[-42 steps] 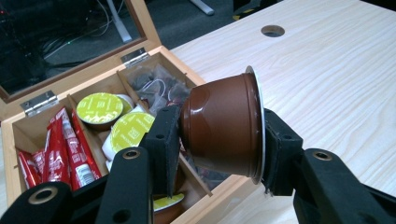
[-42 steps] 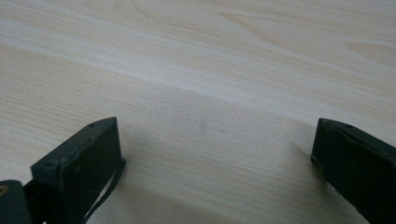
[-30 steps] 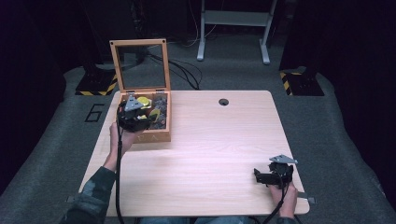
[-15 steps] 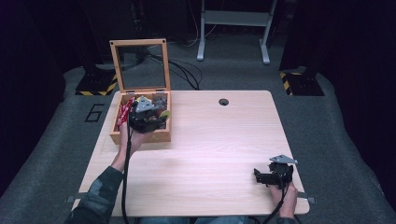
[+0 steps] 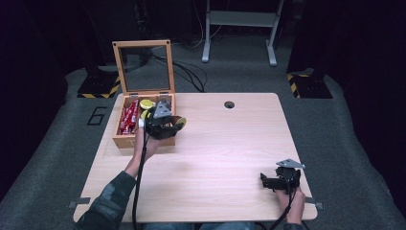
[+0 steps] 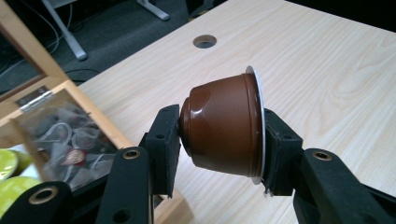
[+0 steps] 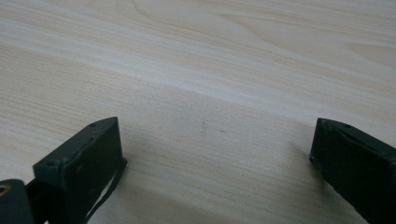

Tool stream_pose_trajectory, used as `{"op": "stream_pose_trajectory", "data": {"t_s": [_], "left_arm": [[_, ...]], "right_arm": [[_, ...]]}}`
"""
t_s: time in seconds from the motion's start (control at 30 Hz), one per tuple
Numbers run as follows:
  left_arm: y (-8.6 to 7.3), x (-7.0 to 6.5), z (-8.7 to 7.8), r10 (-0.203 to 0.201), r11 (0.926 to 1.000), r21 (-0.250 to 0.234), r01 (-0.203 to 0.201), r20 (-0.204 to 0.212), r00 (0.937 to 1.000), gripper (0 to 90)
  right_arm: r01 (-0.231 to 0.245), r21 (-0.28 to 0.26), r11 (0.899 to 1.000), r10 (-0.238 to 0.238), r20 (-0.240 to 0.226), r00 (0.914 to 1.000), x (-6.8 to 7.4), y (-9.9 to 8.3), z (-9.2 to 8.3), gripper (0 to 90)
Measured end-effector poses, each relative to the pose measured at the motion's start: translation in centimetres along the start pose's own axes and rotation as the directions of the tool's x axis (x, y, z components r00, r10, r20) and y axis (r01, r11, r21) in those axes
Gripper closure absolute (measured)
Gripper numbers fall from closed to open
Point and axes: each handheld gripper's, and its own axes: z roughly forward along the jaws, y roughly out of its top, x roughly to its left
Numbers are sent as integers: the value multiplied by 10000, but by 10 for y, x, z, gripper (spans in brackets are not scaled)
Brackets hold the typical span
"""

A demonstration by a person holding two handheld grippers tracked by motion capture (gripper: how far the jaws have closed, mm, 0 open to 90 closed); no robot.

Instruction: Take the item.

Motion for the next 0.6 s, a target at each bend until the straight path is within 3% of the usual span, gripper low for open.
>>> {"op": "stream_pose_trajectory", "data": {"t_s": [0.6], "left_arm": [[0,-20,32,13,9993,382,-42,758,9971,546]], "right_arm": [[8,-8,10000,-8,-4,10000,0,0,0,19]]}}
